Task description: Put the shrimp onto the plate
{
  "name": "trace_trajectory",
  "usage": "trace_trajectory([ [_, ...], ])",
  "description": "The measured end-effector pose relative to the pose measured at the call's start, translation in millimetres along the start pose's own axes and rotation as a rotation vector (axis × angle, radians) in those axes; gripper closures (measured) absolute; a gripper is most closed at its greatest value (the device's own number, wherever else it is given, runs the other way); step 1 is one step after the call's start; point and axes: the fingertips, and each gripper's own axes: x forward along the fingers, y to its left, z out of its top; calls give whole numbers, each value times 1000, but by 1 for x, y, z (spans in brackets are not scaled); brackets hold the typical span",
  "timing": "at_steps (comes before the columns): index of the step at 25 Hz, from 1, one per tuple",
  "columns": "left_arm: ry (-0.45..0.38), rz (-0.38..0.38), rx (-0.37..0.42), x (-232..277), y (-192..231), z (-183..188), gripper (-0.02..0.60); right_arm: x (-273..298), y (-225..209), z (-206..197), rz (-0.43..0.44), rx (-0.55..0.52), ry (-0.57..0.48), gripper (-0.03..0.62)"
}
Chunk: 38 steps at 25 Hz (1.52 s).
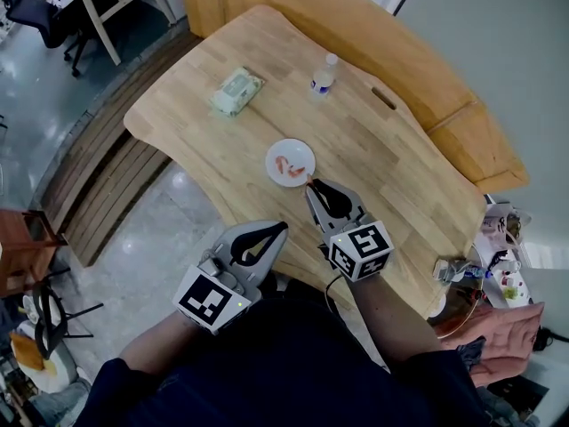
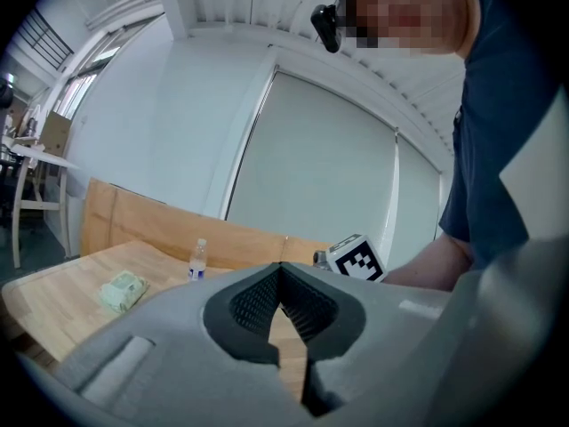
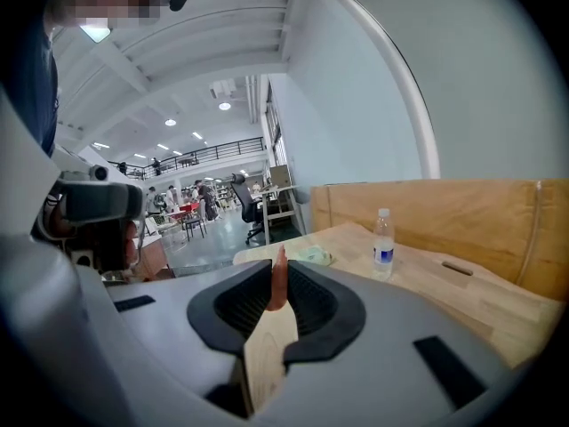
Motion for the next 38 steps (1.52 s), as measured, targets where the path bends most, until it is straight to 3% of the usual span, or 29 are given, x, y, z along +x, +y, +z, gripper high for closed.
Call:
trace_trajectory([
  [12,11,62,-12,9,18,-6,577,61,-46,-49,-2,-27,133,533],
  [38,32,111,-33,12,53,-22,577,167,-118,-167,-58,-16,461,533],
])
